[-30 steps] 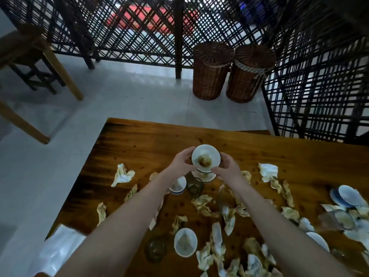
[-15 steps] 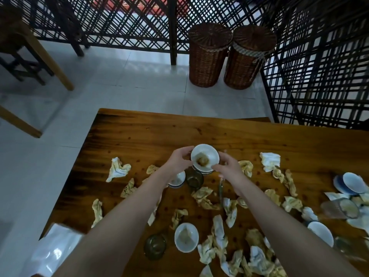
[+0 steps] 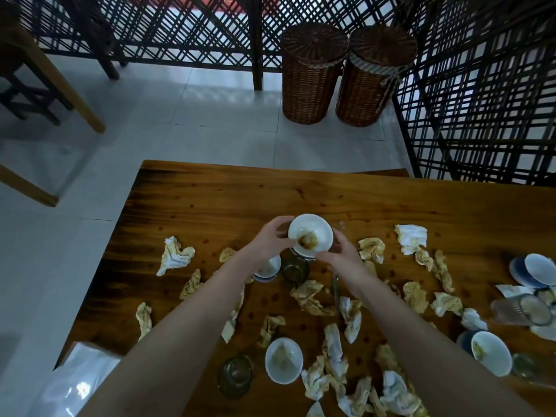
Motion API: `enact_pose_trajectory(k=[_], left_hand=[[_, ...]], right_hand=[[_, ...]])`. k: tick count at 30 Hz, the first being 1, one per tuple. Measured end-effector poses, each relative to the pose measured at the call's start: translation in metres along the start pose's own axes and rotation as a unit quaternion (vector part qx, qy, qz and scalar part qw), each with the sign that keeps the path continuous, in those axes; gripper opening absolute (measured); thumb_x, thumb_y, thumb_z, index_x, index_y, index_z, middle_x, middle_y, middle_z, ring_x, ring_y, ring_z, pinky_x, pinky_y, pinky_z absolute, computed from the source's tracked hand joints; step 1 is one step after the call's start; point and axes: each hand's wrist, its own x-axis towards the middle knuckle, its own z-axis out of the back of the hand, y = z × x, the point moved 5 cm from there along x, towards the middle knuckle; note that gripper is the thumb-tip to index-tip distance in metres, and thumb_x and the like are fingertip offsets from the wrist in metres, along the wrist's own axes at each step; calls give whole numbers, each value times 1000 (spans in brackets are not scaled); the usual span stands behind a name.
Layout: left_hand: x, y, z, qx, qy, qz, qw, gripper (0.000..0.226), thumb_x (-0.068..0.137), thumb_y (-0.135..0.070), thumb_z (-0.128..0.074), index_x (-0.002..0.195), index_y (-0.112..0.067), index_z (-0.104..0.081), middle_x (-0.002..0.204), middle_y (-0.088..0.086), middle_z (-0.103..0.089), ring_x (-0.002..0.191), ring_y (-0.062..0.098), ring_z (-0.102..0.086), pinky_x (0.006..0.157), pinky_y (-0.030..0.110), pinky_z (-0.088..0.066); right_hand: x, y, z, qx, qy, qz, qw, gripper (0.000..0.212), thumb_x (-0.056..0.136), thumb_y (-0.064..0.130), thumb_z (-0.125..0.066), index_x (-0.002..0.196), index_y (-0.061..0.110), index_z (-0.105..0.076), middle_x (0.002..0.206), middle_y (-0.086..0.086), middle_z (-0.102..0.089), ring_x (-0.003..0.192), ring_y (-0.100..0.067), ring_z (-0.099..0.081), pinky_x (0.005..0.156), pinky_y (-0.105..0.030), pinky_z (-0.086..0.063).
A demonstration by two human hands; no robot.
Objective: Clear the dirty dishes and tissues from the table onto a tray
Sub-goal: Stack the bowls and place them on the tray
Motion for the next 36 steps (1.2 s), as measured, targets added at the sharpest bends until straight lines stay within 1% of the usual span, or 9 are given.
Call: enact_pose_trajectory(k=[9, 12, 15, 20, 25, 27, 30, 34, 36], left_hand=[[-11, -18, 2, -1, 14, -28, 1000, 66, 91, -2, -60, 146, -25, -33, 143, 5, -43, 125, 17, -43, 95, 29, -40], [-19, -32, 0, -35, 8, -47, 998, 66, 91, -4, -61, 146, -30, -34, 142, 2, -40, 126, 17, -40, 84, 26, -44], [-29, -43, -7, -72, 10, -56, 996, 64, 91, -8, -62, 144, -34, -35, 137, -1, -40, 125, 19, -42, 89, 33, -48], [-42, -56, -22, -70, 19, -110, 991, 65, 89, -10, -65, 143, -33, -37, 130, -9, -43, 113, 8, -46, 65, 10, -50], [-64, -67, -51, -88, 72, -112, 987, 70, 89, -9, -65, 147, -31, -33, 145, -3, -41, 130, 16, -42, 102, 30, -43], [-71, -70, -62, -84, 83, -109, 987, 71, 89, -10, -66, 147, -32, -32, 145, -1, -41, 131, 17, -42, 96, 27, -43], [-83, -72, -81, -61, 96, -108, 988, 69, 90, -13, -65, 147, -35, -31, 142, 1, -43, 126, 16, -45, 82, 21, -47], [-100, -74, -115, -57, 120, -90, 987, 66, 92, -15, -63, 141, -46, -32, 143, 0, -40, 130, 21, -41, 100, 44, -45], [-110, -78, -134, -51, 128, -86, 987, 65, 91, -17, -64, 140, -47, -32, 143, -3, -39, 131, 20, -39, 101, 45, -43]], right_hand=[[-11, 12, -3, 86, -5, 14, 996, 74, 80, 14, -72, 141, 35, -36, 125, 7, -52, 119, -20, -50, 73, -25, -44], [-22, 23, 0, 107, -16, 21, 994, 71, 81, 18, -72, 141, 36, -36, 136, 5, -47, 120, -21, -51, 84, -31, -44], [-36, 34, 8, 136, -18, 42, 990, 67, 84, 20, -70, 139, 39, -37, 133, 2, -49, 115, -21, -55, 91, -39, -46], [-69, 42, 22, 157, -17, 63, 986, 61, 88, 17, -65, 139, 37, -37, 133, -3, -49, 111, -25, -59, 99, -50, -46], [-97, 34, 46, 167, -21, 68, 983, 59, 91, 15, -61, 140, 36, -36, 123, 2, -56, 103, -22, -65, 98, -42, -48], [-107, 27, 54, 179, -24, 68, 981, 55, 91, 14, -60, 137, 37, -39, 121, 6, -58, 104, -20, -65, 95, -40, -50], [-125, 14, 68, 195, -22, 68, 978, 43, 90, 18, -61, 116, 50, -48, 122, 5, -59, 102, -18, -66, 76, -29, -55], [-149, -6, 95, 219, -37, 71, 972, 44, 87, 22, -65, 118, 50, -50, 119, 1, -62, 89, -18, -69, 77, -32, -56], [-162, -16, 109, 230, -43, 75, 969, 44, 86, 20, -66, 113, 52, -52, 119, 0, -63, 94, -21, -68, 80, -34, -56]])
